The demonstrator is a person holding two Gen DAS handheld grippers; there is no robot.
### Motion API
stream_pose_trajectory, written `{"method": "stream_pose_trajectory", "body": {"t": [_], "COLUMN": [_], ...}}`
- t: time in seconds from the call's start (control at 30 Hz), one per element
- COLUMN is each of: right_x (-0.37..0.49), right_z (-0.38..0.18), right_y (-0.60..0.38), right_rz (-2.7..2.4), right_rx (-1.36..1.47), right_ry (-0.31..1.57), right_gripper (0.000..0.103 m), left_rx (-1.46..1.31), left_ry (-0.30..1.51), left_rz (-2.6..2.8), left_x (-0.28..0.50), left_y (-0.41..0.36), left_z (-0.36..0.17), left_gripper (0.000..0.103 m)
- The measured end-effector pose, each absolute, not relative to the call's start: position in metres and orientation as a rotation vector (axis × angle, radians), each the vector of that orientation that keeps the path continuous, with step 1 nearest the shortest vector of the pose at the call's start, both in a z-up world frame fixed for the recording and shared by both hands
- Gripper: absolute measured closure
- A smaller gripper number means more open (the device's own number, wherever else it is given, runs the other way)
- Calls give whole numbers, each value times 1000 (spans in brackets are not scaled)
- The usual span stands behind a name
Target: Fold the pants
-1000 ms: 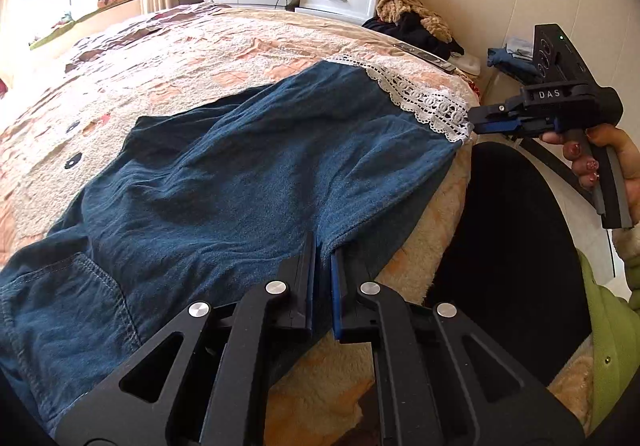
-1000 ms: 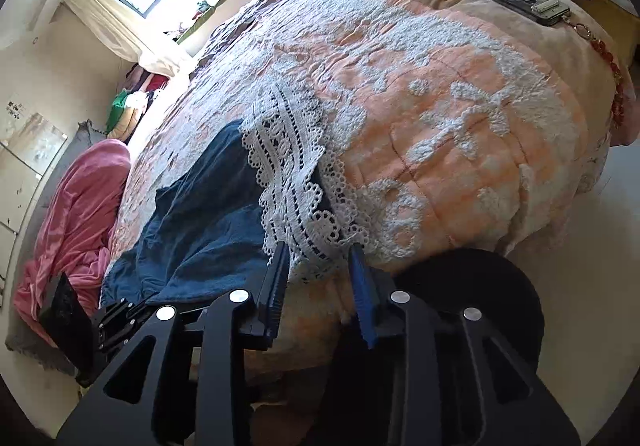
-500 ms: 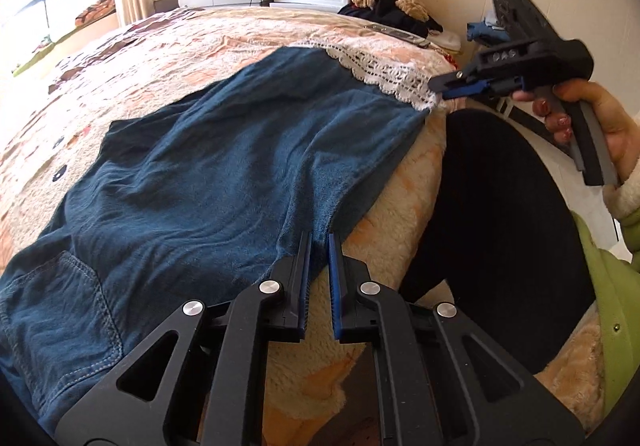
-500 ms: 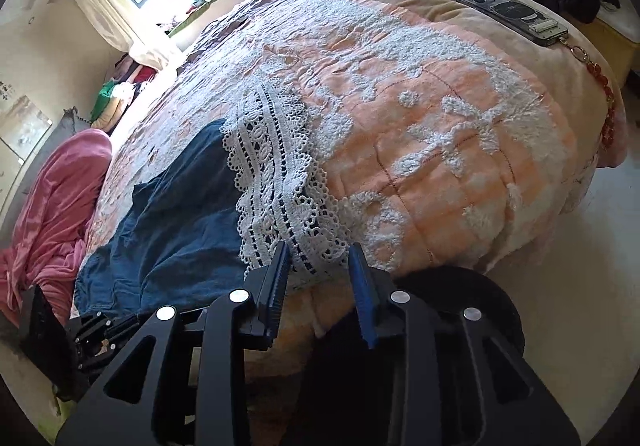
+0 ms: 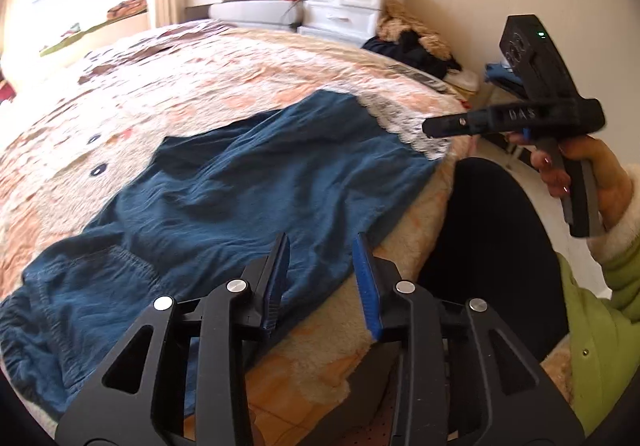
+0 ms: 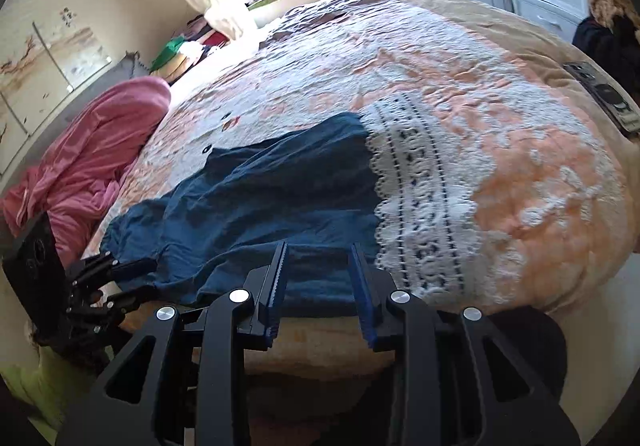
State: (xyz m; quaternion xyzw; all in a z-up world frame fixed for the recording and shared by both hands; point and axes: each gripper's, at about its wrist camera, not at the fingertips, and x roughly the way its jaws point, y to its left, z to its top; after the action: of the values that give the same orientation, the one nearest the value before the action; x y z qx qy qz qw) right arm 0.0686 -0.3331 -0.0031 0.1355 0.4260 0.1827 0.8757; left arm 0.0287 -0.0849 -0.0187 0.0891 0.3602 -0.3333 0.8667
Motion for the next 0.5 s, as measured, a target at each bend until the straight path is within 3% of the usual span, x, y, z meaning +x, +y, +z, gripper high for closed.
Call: {"method": "stream_pose_trajectory", "body": {"t": [0.13,0.37,0.5], "right_x": [79,80,74], "right_z": [-15,-31,-24], "right_y": [-310,-328,-336], "right_rz": [388,339,355], "right_rx": [196,223,253], "right_ry": [943,984,934], "right_gripper": [71,67,58], "left_rx": [188,117,42], "left_ry": [820,791,750], "left_rz": [-597,-474,-299], "left_x": [40,36,21], "left_y": [-79,-30,26], "left_z": [-30,-15,-1], "left_gripper": [77,59,46]}}
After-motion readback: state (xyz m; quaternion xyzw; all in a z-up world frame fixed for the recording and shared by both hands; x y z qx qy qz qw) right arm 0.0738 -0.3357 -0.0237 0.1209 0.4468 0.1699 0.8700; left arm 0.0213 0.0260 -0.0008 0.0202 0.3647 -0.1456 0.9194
